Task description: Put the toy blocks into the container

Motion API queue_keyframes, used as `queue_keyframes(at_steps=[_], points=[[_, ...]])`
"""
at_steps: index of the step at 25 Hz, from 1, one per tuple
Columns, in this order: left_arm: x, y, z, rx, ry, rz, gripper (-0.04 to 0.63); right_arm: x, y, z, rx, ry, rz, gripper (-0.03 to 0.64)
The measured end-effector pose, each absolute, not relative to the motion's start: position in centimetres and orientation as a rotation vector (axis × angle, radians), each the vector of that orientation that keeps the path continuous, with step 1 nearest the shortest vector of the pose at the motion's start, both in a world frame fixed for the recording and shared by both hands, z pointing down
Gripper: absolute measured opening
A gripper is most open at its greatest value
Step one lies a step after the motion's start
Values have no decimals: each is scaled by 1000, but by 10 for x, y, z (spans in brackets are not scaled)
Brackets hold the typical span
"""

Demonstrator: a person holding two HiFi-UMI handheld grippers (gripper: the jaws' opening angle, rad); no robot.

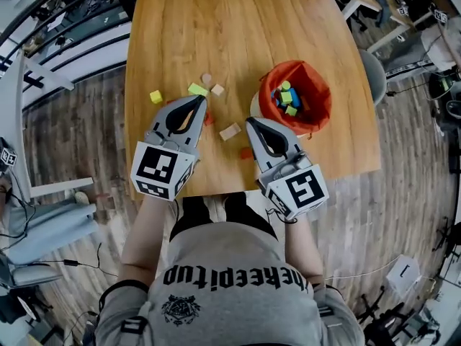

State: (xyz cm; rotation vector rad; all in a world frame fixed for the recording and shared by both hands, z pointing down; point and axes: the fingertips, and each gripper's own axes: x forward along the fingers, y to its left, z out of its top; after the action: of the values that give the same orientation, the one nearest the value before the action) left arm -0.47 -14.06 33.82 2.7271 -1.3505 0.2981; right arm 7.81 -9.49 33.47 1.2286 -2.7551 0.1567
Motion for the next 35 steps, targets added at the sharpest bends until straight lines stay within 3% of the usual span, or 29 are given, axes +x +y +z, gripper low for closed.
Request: queue_keyframes(at_steps=[12,35], points=[[-78,-118,346,2598,-1541,254,14,11,-103,347,1050,-2788,181,9],[-128,-114,351,2702,-1419,227,14,-46,-113,412,1141,-2604,403,14]])
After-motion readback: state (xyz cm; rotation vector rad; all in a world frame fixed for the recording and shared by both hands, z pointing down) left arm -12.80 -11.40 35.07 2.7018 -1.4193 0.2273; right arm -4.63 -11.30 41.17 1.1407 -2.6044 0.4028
